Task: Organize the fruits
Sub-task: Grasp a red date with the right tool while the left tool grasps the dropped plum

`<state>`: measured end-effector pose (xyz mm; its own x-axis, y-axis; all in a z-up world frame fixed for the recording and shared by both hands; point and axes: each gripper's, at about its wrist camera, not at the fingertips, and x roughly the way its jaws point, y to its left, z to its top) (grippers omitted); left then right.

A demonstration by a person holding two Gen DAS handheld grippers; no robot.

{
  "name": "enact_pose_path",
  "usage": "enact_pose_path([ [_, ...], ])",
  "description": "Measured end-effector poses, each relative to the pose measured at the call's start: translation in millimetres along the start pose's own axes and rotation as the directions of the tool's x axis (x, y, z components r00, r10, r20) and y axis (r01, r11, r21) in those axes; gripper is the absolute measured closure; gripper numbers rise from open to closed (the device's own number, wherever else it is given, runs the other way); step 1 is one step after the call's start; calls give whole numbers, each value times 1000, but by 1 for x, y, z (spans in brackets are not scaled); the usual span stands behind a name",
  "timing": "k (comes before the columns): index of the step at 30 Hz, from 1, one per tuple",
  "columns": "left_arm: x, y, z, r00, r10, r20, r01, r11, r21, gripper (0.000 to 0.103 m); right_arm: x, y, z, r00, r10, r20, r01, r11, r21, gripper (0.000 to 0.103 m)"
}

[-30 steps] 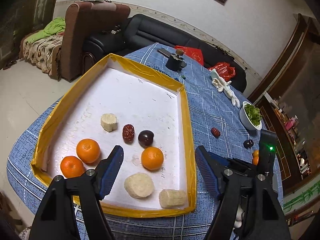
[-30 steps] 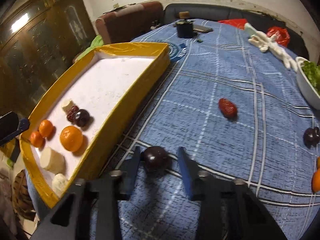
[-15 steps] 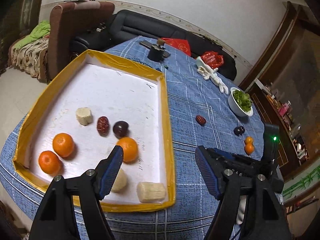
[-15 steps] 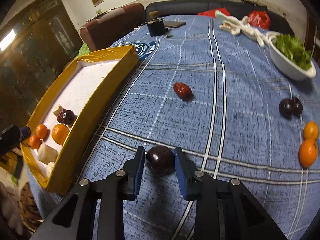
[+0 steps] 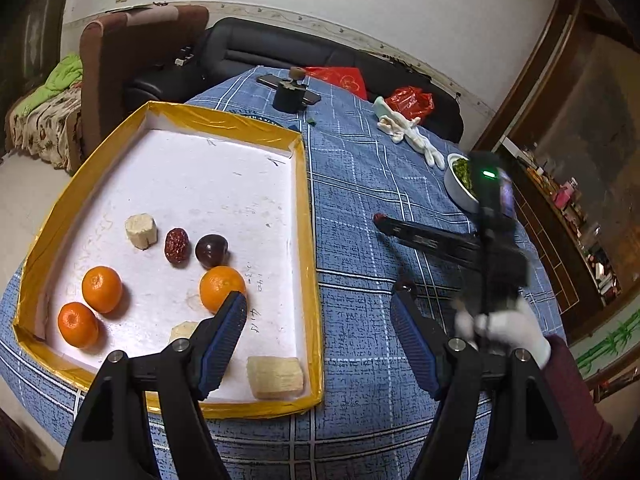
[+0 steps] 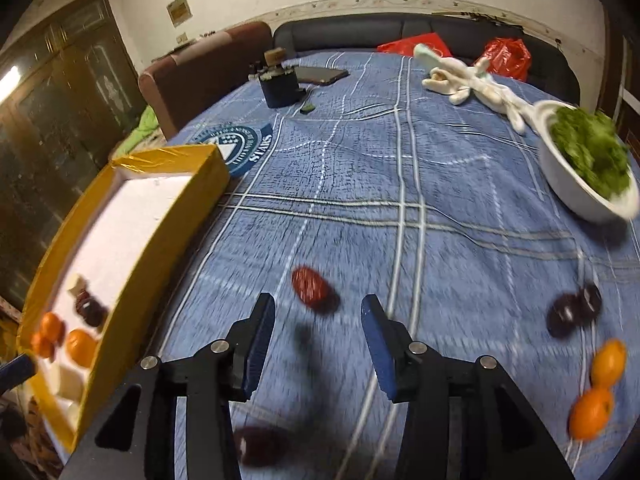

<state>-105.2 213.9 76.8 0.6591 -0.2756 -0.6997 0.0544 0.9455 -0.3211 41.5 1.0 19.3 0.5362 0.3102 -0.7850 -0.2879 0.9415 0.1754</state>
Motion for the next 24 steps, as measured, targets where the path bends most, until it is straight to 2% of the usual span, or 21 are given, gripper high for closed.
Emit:
enact_pose_path([
  [3,3,-5,0,1000,-2,-8,2,1000,17,30,15,4,4,999,-32,-6,32,999,-30,56],
  [4,4,-8,0,1000,-5,-13,5,1000,26,30,16,5,4,999,-37,-4,37,999,-38,68],
  [5,6,-10,0,1000,-7,-17,8,999,32,30,15,4,4,999,-43,2,43,998,-37,75],
  [6,9,-13,0,1000,-11,-22,11,999,37,30,13,2,4,999,-34,1,34,999,-30,78],
  [9,17,-24,-1,999,-32,-41,34,998,56,30,-2,-10,-2,1000,-17,13,17,1000,13,78],
  [13,32,-51,-7,996,-46,-70,55,990,131,30,-39,-26,-22,999,1,46,-4,998,58,78],
  [18,68,-87,-15,990,-52,-131,80,974,213,30,-69,-42,-51,995,48,92,-58,992,108,78],
  [20,80,-94,-14,990,-33,-136,63,971,229,47,-71,-47,-56,994,44,105,-57,991,120,78],
  [21,84,-96,-13,990,-24,-142,57,971,232,63,-70,-50,-57,993,48,104,-61,990,130,77],
  [22,90,-98,-12,988,-16,-154,51,972,230,68,-68,-54,-58,993,58,101,-72,987,144,77],
  [24,96,-102,-7,990,-13,-143,46,973,224,68,-65,-59,-59,993,77,91,-91,983,161,77],
])
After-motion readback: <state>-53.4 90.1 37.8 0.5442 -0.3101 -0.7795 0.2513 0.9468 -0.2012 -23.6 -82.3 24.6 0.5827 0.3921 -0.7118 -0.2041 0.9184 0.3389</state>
